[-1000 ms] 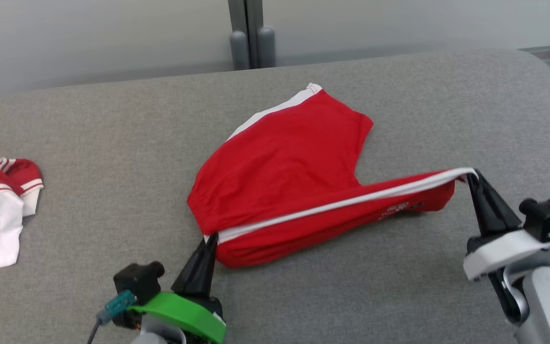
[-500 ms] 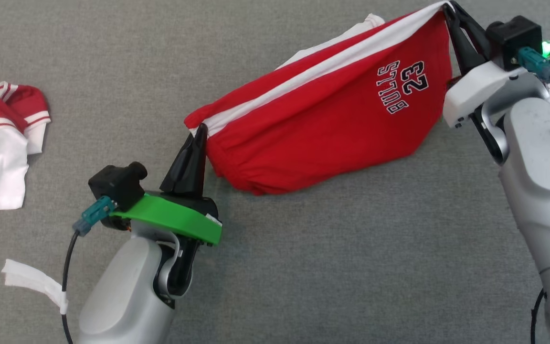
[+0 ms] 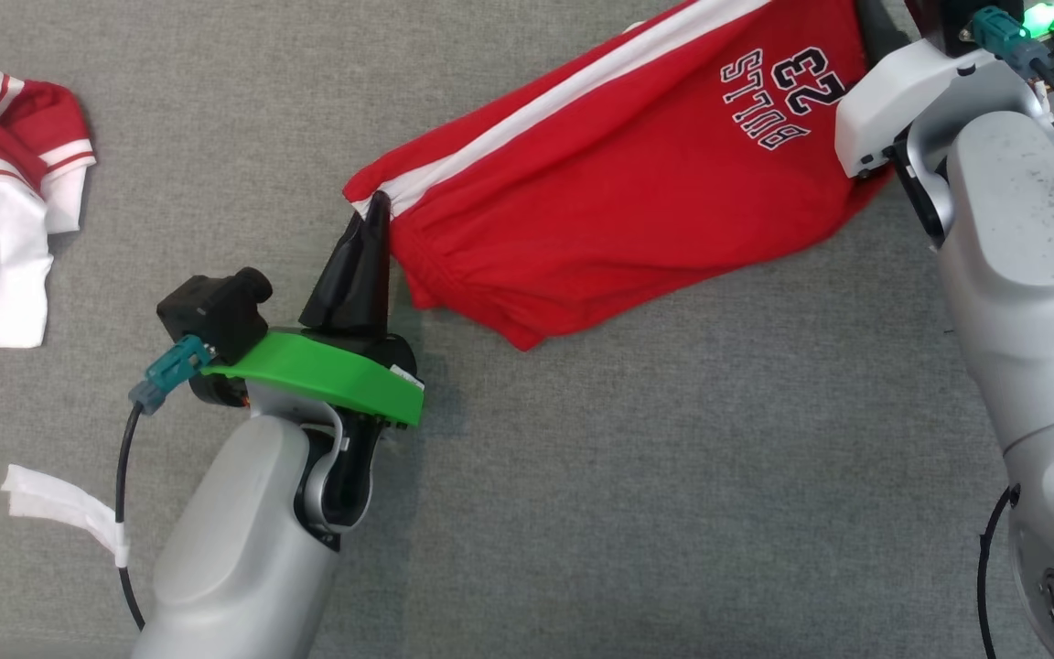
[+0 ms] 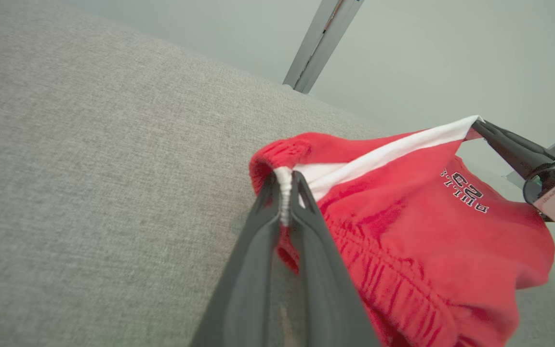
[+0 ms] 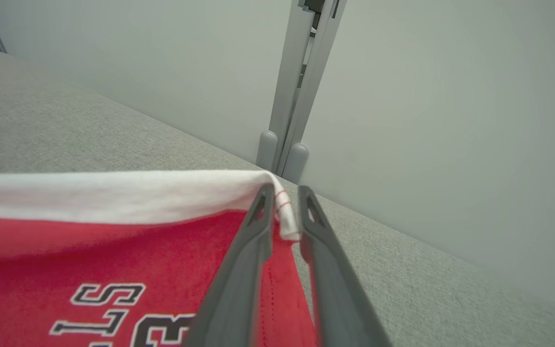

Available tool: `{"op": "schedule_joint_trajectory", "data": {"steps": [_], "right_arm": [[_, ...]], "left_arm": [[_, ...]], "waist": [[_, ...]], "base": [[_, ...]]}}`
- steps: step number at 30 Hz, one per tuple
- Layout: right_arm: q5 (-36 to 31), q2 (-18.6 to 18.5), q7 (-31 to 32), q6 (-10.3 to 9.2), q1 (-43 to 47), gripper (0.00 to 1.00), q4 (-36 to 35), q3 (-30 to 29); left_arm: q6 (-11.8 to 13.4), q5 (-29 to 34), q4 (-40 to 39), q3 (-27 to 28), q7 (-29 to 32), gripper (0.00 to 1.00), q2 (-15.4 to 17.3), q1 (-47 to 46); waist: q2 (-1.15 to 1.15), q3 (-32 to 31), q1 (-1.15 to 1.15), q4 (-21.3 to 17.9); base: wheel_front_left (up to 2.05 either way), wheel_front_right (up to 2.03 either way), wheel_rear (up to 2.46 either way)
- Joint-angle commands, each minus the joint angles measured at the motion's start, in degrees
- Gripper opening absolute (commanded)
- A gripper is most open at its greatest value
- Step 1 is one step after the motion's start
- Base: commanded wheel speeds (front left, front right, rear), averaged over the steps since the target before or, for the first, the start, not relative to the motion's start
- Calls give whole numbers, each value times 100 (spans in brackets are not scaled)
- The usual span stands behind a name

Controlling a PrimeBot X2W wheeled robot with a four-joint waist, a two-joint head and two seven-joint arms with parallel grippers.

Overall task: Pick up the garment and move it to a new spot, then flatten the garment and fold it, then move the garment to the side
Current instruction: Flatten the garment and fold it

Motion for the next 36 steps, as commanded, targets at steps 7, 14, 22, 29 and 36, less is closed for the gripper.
{"op": "schedule_joint_trajectory", "data": {"steps": [7, 14, 22, 29, 36], "right_arm": [[-137, 15, -54, -12, 335, 100, 227, -356], [-38, 19, 116, -12, 640, 100, 855, -590], [401, 95, 59, -12, 890, 0, 1348, -844], [877, 8, -39, -12, 1573, 0, 880, -1250], [1363, -80, -50, -12, 2690, 0, 61, -1474]], "left_arm": [[19, 168, -35, 304, -2, 100, -79, 322], [18, 306, -71, 408, -2, 100, -85, 576], [18, 595, 42, 527, -2, 100, -46, 745], [18, 780, 158, 670, -2, 100, -29, 1097], [18, 905, 212, 810, -2, 100, -49, 1532]], "waist": [[0, -118, 0, -43], [0, -175, 0, -28], [0, -421, 0, -99], [0, -985, 0, -364], [0, -1481, 0, -579]], "base": [[0, 0, 0], [0, 0, 0], [0, 0, 0], [0, 0, 0], [0, 0, 0]]}}
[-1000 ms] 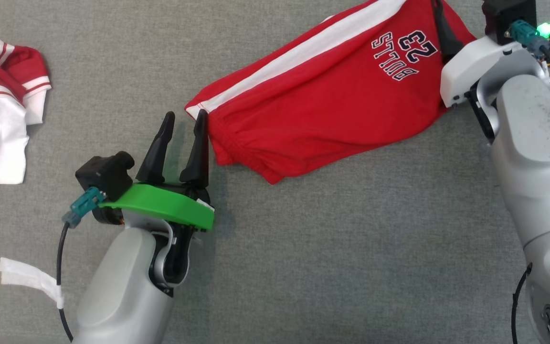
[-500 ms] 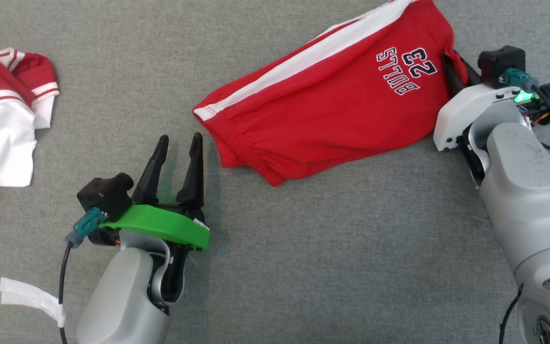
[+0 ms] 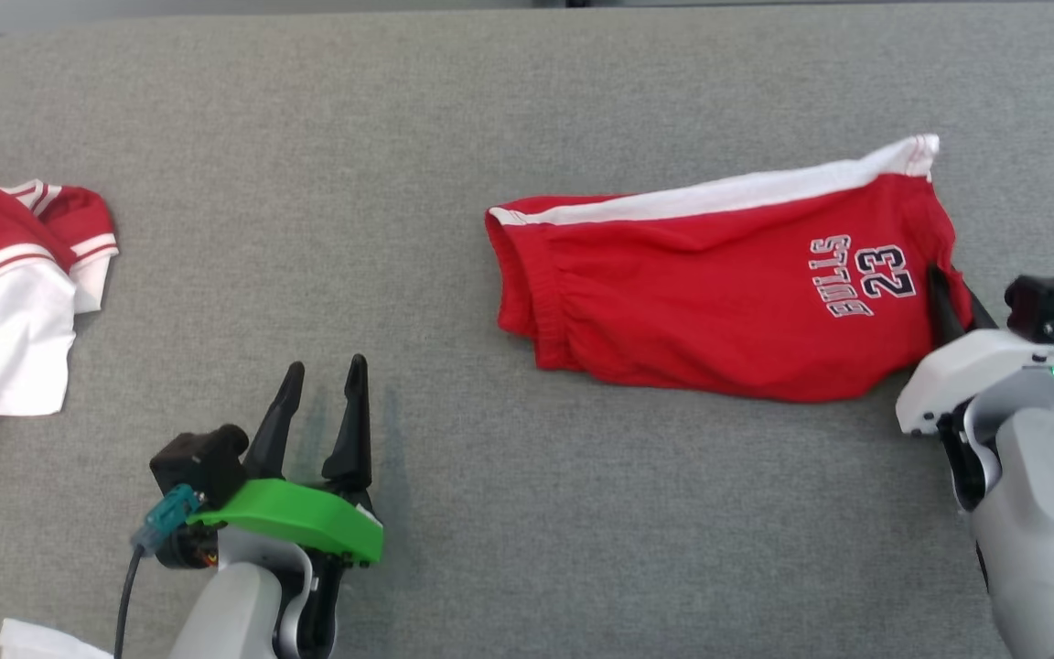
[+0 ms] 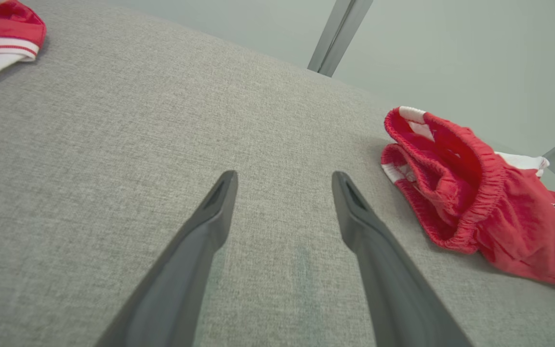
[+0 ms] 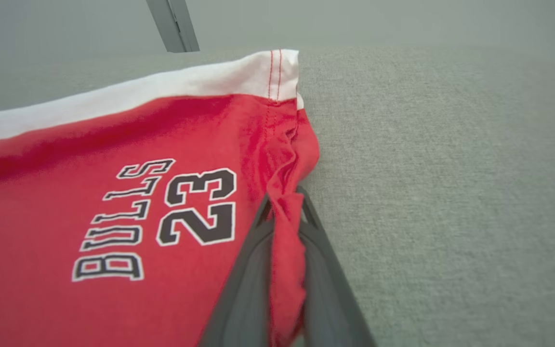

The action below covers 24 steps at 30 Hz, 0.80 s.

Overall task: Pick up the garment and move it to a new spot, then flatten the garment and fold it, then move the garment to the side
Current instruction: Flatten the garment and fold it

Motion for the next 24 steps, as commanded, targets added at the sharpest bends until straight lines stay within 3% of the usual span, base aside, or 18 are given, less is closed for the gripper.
{"op": "schedule_joint_trajectory", "data": {"steps": [1, 6, 11, 16, 22, 23, 24], "right_arm": [[85, -59, -10, -11, 257, 0, -119, -51], [261, -10, -11, -11, 676, 0, -593, -70], [433, 273, -12, -10, 647, 0, -1347, 346], [787, 502, -11, -10, 420, 0, -1914, 1392], [1729, 545, -12, -10, 325, 0, -1728, 2988], [1889, 544, -12, -10, 336, 10, -1697, 3230], [2090, 543, -11, -10, 359, 39, -1675, 3534]], "left_arm": [[17, 37, -1, 18, -2, 100, 15, 149], [17, 94, 17, 27, -2, 100, -12, 378], [17, 104, 43, -6, -2, 100, -31, 506], [17, 133, 96, -69, -2, 100, -52, 464], [17, 173, 195, -194, -2, 100, -85, 416], [17, 191, 216, -215, -2, 100, -90, 412], [18, 200, 238, -227, -2, 100, -98, 415]], "waist": [[0, -338, 0, -215], [0, -466, 0, -230], [0, -559, 0, -180], [0, -620, 0, -33], [0, -693, 0, 233], [0, -704, 0, 275], [0, -713, 0, 310]], "base": [[0, 0, 0], [0, 0, 0], [0, 0, 0], [0, 0, 0], [0, 0, 0], [0, 0, 0], [0, 0, 0]]}}
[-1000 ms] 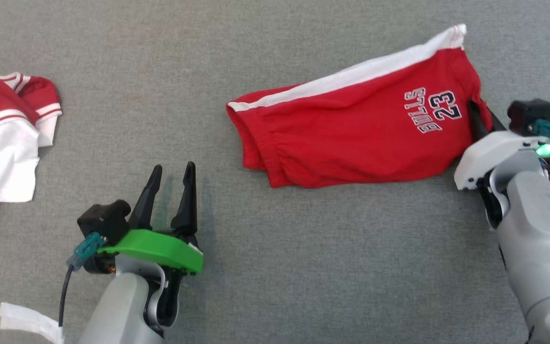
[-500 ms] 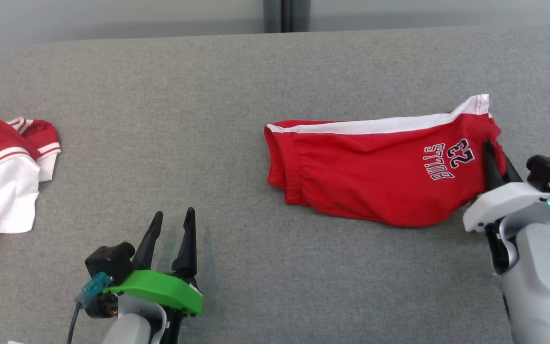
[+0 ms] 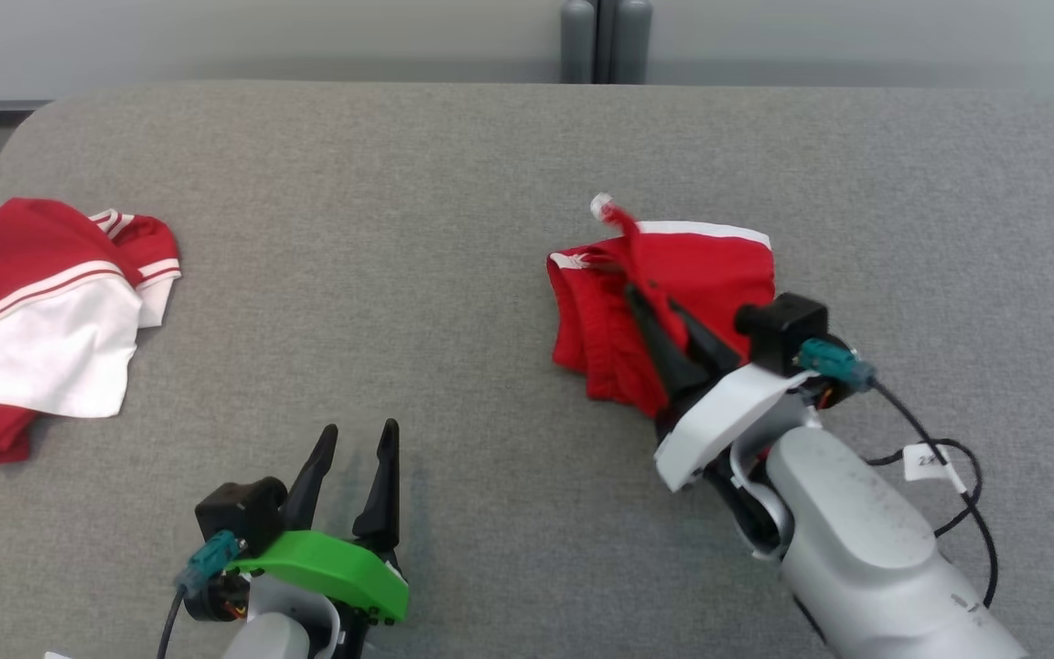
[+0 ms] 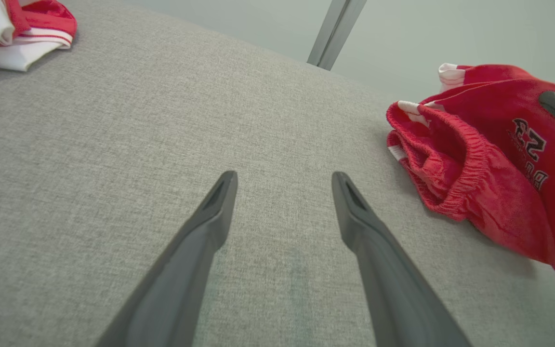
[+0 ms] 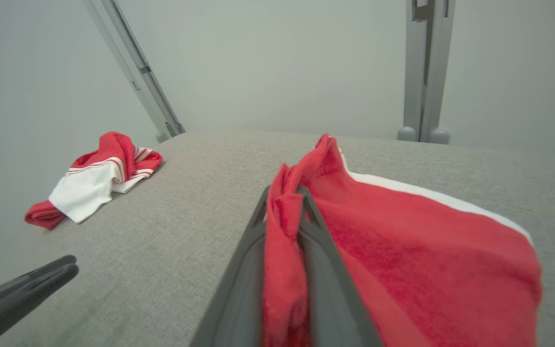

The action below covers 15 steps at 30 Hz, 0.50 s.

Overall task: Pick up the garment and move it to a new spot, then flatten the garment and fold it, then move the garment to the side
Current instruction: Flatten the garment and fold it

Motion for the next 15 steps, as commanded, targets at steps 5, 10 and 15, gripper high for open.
{"op": "schedule_joint_trajectory", "data": {"steps": [5, 10, 15], "right_arm": [[573, -34, -12, -9, 138, 100, -8, 816], [204, -30, -12, -9, 257, 100, 13, 404], [-595, -24, -13, -9, 618, 100, -142, -711]], "left_arm": [[17, 164, 71, 88, -2, 100, -16, 30], [17, 547, 18, 318, -2, 100, 33, 156], [17, 1070, -155, 609, -2, 100, 38, 267]], "waist": [[0, -86, 0, 136], [0, -171, 0, -32], [0, -280, 0, -234]], "base": [[0, 0, 0], [0, 0, 0], [0, 0, 0]]}}
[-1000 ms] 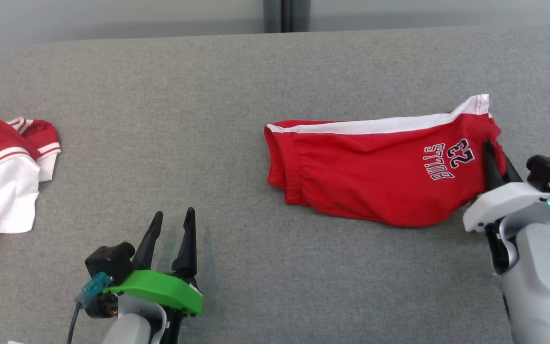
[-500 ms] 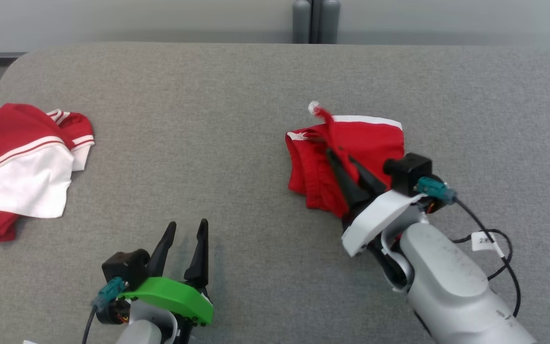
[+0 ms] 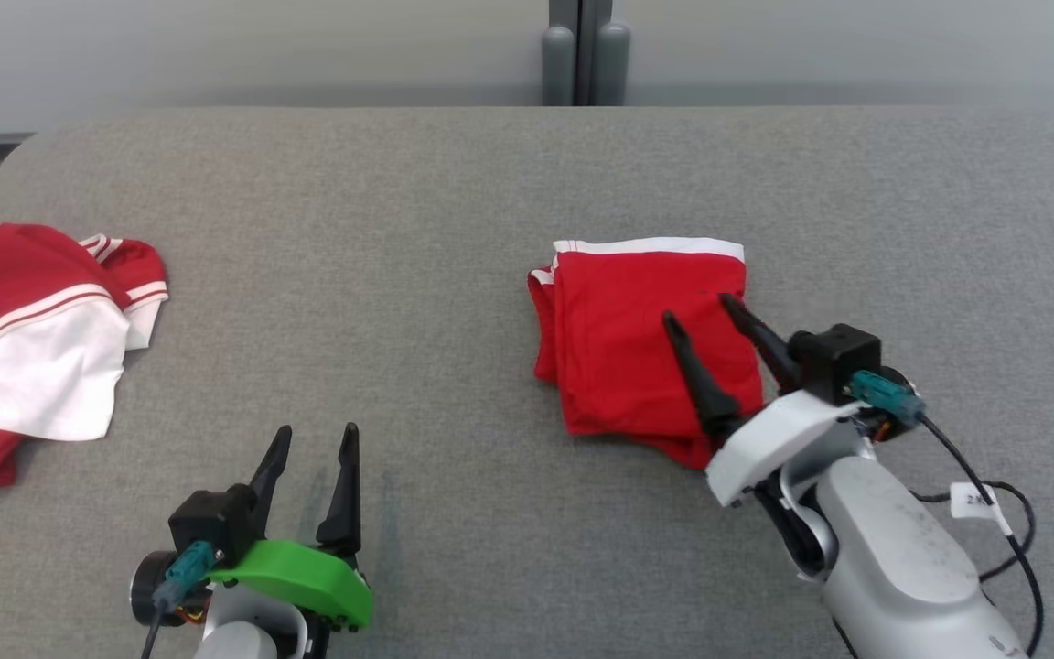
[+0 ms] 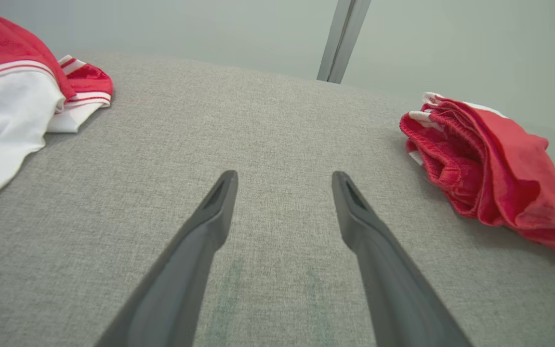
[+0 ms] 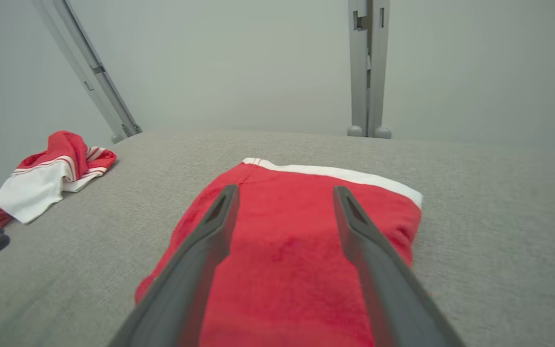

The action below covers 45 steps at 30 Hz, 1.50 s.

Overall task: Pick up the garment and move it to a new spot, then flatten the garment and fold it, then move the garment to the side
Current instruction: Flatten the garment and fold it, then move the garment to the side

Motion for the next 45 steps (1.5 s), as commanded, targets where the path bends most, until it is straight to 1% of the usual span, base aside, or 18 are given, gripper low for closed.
{"op": "schedule_joint_trajectory", "data": {"steps": [1, 5, 8, 11, 16, 23, 29, 35, 41, 45], "right_arm": [[-208, -30, -12, -9, 224, 100, -68, -279], [-689, -24, -12, -9, 615, 100, -260, -974], [-842, -24, -13, -9, 946, 100, -318, -1225], [-970, -27, -12, -9, 1199, 100, -323, -1352], [-861, -27, -12, -9, 1604, 100, -245, -1486], [-795, -27, -12, -9, 1762, 100, -264, -1497], [-992, -25, -13, -9, 1383, 100, -240, -1412], [-1168, -27, -12, -9, 570, 100, -89, -1346], [-1126, -30, -12, -9, -256, 100, 359, -1097], [-1134, -27, -12, -9, -676, 100, 767, -1112]], "left_arm": [[17, 172, -63, 105, -2, 100, 10, 135], [17, 662, -271, 322, -3, 100, -20, 248], [17, 1014, -404, 461, -2, 100, -53, 377], [26, 1287, -557, 541, -3, 100, -83, 529], [26, 1519, -645, 655, -2, 100, -110, 880], [25, 1587, -683, 692, -2, 100, -138, 1095], [22, 1401, -746, 547, -2, 100, -147, 767], [20, 1228, -932, 226, -2, 100, -140, 246], [19, 1125, -918, 79, -2, 100, -143, -97], [18, 1072, -911, -23, -2, 100, -142, -250]], "waist": [[0, -111, 0, -145], [0, -182, 0, -270], [0, -250, 0, -332], [0, -345, 0, -382], [0, -514, 0, -454], [0, -520, 0, -466], [0, -152, 0, -359], [0, 588, 0, -175], [0, 975, 0, -11], [0, 1148, 0, 155]], "base": [[0, 0, 0], [0, 0, 0], [0, 0, 0], [0, 0, 0], [0, 0, 0], [0, 0, 0], [0, 0, 0], [0, 0, 0], [0, 0, 0], [0, 0, 0]]}}
